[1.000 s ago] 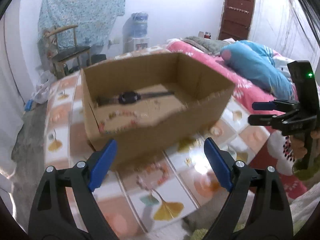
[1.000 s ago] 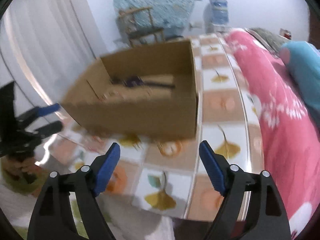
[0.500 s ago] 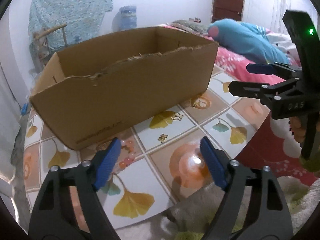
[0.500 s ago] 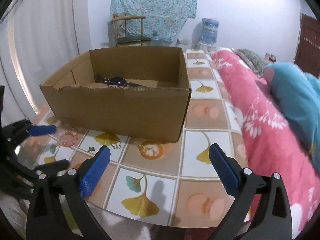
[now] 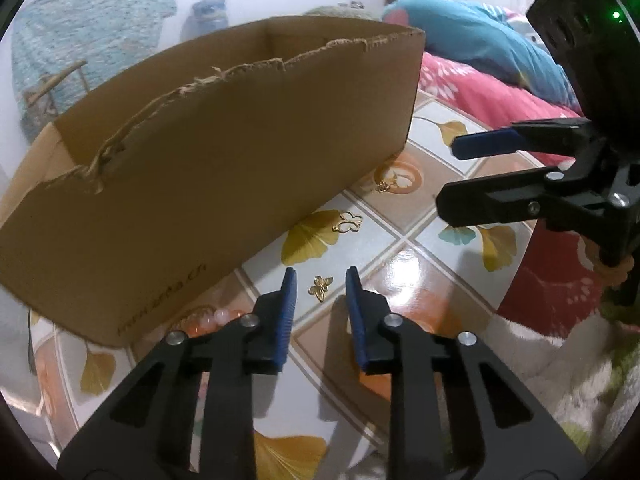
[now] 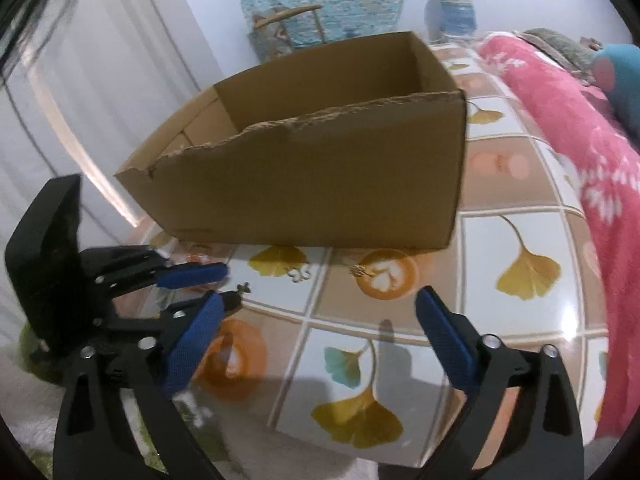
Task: Organize jewelry
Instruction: 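Lower the right gripper toward the small gold charm beside the box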
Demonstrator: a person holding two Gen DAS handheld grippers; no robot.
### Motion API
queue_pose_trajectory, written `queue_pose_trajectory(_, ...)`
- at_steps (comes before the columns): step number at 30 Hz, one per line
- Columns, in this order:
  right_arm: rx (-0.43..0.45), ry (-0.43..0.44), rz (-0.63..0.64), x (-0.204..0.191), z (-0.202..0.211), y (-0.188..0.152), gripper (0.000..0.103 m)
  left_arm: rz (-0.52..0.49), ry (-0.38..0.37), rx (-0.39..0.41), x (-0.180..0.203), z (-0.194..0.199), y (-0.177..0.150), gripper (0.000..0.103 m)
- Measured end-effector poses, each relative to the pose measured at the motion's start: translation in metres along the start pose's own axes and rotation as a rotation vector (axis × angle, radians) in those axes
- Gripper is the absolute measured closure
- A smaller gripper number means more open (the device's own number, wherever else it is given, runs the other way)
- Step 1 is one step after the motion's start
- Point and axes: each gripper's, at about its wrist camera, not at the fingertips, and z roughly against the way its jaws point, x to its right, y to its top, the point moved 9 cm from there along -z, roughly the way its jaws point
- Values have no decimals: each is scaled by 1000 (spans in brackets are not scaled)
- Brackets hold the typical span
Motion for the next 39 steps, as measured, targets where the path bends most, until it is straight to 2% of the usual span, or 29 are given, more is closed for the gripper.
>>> queue_pose_trajectory(6,-24,50,44,-13,-13,1,32,-70,-21,-58,1,-9,-1,84)
queue_pose_trajectory(11,-45,44,118,-21,-25,6,46,-66,-34,-64,1,-8,-4,86)
queue_pose_trajectory(12,-54,38,136,-23,-30,7,52,-63,-34,-64,1,-8,-5,86)
queue_pose_trajectory(14,-74,30,166,-25,-37,7,55,-51,-34,-63,0,-7,-4,86)
queue_pose_trajectory(16,-101,21,191,-28,-45,7,63,-42,-36,-61,-2,-6,-5,86)
queue_pose_trajectory(23,-144,-30,272,-32,-59,9,70,-33,-33,-48,-1,-4,-9,86)
queue_pose_trajectory(31,-173,-77,330,-41,-68,15,84,-26,-38,-37,-5,-3,-12,86)
queue_pose_trajectory(39,-195,-93,322,-49,-70,15,85,-23,-43,-31,-4,-1,-13,86)
